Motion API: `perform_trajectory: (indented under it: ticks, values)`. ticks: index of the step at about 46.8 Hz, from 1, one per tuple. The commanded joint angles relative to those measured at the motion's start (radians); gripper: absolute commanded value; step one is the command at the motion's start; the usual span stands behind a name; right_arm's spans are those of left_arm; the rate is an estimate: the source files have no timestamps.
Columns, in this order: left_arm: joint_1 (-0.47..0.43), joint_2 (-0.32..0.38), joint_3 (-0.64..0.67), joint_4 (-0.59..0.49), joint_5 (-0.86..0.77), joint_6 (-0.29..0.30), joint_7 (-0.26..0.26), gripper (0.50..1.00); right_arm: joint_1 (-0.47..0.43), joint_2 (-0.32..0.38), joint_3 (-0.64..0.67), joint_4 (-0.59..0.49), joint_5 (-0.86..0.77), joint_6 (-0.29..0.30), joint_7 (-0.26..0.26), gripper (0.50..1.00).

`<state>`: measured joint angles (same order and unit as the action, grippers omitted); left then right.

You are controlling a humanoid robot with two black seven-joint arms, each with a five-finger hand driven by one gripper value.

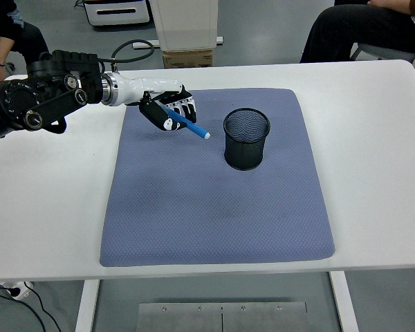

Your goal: Left hand places marker in pen holder

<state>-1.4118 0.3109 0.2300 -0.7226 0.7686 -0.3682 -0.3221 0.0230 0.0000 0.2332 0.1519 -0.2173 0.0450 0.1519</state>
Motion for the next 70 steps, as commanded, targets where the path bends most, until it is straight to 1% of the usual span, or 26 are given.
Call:
perform_trajectory:
  ticks: [1,10,22,26,31,33,34,35,40,50,61,70]
  values:
    - [-0.01,-0.004,0.0,0.0,-0.009,-0.001,0.0,0.5,0.0,0.0,0.0,0.0,-0.001,-0.001,0.0,1.0]
    - [-0.045,-0.012,0.0,0.0,-0.051,-0.017,0.002,0.5,0.0,0.0,0.0,0.0,-0.001,-0.001,0.0,1.0]
    - [-0.076,-0.036,-0.001,0.002,-0.074,-0.018,0.0,0.5,0.0,0.0,0.0,0.0,-0.001,0.001,0.0,1.0]
    - [-0.087,-0.062,0.0,0.003,-0.091,-0.018,0.0,0.5,0.0,0.0,0.0,0.0,-0.001,-0.001,0.0,1.0]
    - [-0.088,-0.076,-0.001,0.003,-0.107,-0.017,0.0,0.5,0.0,0.0,0.0,0.0,-0.001,-0.001,0.0,1.0]
    - [-0.092,-0.102,-0.006,0.02,-0.14,-0.017,0.0,0.5,0.0,0.0,0.0,0.0,-0.001,-0.001,0.0,1.0]
    - [-0.092,-0.102,-0.006,0.02,-0.14,-0.017,0.0,0.5,0.0,0.0,0.0,0.0,-0.001,-0.001,0.0,1.0]
    - [-0.092,-0.124,-0.015,0.034,-0.161,-0.017,0.0,0.5,0.0,0.0,0.0,0.0,-0.001,-0.001,0.0,1.0]
    - [-0.09,-0.16,-0.034,0.057,-0.186,-0.015,0.0,0.5,0.0,0.0,0.0,0.0,-0.001,-0.001,0.0,1.0]
    - [-0.082,-0.214,-0.067,0.061,-0.239,-0.005,0.002,0.5,0.0,0.0,0.0,0.0,-0.001,-0.001,0.0,1.0]
    - [-0.058,-0.248,-0.083,0.068,-0.308,0.002,0.002,0.5,0.0,0.0,0.0,0.0,-0.001,0.001,0.0,1.0]
    - [-0.023,-0.25,-0.089,0.068,-0.382,0.005,0.002,0.5,0.0,0.0,0.0,0.0,-0.001,-0.001,0.0,1.0]
